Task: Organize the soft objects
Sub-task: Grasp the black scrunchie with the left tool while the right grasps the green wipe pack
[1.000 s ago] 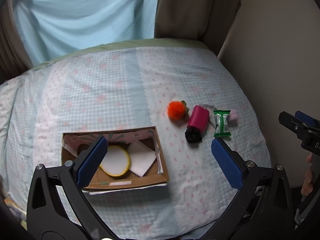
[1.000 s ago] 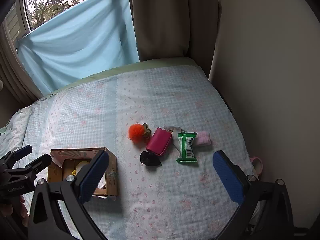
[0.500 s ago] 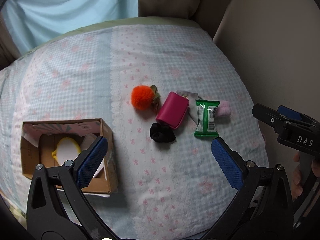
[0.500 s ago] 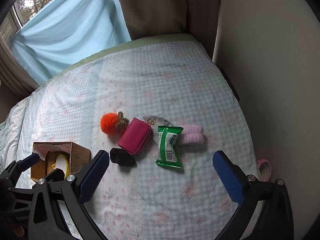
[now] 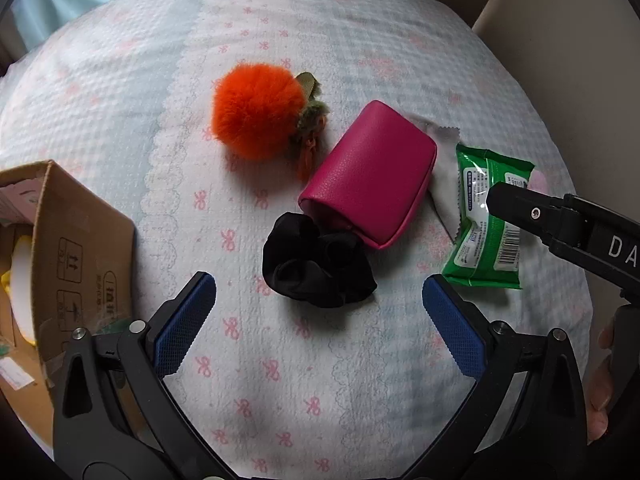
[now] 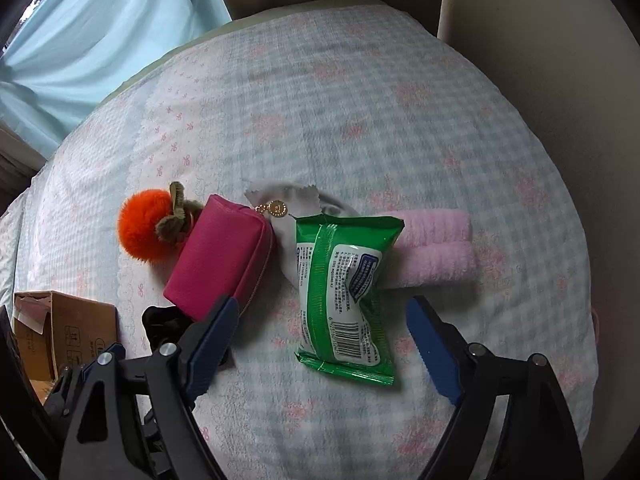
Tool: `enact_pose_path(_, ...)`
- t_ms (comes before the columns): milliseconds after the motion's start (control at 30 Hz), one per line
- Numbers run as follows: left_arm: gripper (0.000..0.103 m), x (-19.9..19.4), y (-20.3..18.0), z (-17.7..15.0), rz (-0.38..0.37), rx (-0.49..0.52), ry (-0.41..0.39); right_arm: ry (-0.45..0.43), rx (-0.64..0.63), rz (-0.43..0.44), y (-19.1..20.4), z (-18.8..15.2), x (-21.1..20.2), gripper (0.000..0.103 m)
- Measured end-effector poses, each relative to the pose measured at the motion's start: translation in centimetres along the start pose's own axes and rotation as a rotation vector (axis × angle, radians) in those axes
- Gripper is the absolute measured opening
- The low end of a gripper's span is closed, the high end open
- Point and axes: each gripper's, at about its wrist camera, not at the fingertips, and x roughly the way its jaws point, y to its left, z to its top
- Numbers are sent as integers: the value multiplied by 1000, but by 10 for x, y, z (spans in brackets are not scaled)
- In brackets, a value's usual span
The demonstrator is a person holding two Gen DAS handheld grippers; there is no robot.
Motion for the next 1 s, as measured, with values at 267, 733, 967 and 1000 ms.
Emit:
enact_pose_path(267, 100, 37, -6, -4, 36, 47, -26, 33, 3, -52, 7, 0, 31, 72)
enact_pose_path(733, 35, 59, -17, 2, 105, 172, -8, 48, -37, -111, 7, 4, 45, 40)
enact_pose_path(967, 21, 53, -15, 2, 109, 182, -18, 33, -48, -109, 8, 1, 40, 30)
enact_pose_path(1000, 21, 52, -14, 3, 108, 181, -20, 30, -53, -111, 9, 0, 38, 29)
